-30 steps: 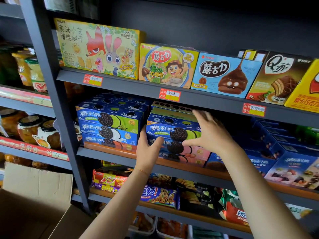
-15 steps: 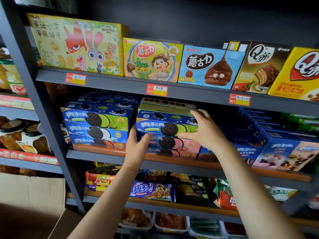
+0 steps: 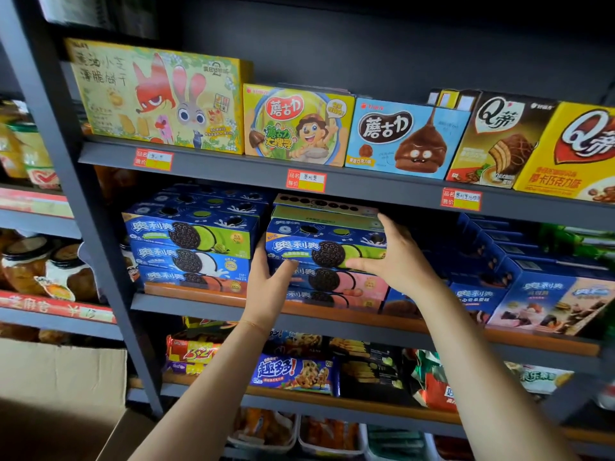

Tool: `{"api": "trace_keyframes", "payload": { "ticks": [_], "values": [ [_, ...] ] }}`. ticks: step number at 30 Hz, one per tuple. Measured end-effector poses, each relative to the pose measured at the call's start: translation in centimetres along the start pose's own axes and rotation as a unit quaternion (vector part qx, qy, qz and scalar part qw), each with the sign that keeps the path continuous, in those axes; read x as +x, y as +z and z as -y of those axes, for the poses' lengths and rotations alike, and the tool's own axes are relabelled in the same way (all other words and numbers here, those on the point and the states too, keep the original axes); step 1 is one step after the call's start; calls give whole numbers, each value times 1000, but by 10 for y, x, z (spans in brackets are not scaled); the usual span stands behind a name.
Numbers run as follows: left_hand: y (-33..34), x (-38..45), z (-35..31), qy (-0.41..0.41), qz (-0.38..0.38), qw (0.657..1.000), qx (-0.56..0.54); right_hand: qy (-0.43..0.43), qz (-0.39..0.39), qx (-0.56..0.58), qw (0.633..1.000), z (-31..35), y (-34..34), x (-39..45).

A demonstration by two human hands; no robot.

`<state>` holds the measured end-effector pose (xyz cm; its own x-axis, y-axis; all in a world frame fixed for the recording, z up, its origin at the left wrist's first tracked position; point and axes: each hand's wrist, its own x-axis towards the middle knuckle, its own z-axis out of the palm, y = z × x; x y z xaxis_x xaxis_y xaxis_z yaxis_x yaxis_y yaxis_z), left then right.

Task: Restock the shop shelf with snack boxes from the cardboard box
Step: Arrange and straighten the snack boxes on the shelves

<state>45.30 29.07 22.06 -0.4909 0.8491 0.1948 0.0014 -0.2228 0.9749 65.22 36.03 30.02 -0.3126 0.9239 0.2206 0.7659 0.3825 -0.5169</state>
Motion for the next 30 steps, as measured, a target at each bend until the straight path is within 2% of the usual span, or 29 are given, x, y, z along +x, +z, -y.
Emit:
{"api": "trace_keyframes", "payload": {
  "ticks": [11,15,19,23,26,30],
  "values": [
    [-4,-1,-4,-8,5,1000,12,12,19,-45,999,-1,2,8],
    [-3,-5,-1,-8,-2,1000,15,-49,32,-121,991,24,-7,15],
    [-1,-9,5,-2,-2,1000,-7,-88,95,-135,982,67,-1,34],
    [-2,-10,6,0,-5,1000,-3,-70,170,-118,976,88,12,56],
    [-4,-9,7,0,-3,1000,-7,-60,196,-134,970,88,20,64],
    [-4,-10,8,3,-3,1000,-12,-53,188,-138,971,82,24,65]
  ]
}}
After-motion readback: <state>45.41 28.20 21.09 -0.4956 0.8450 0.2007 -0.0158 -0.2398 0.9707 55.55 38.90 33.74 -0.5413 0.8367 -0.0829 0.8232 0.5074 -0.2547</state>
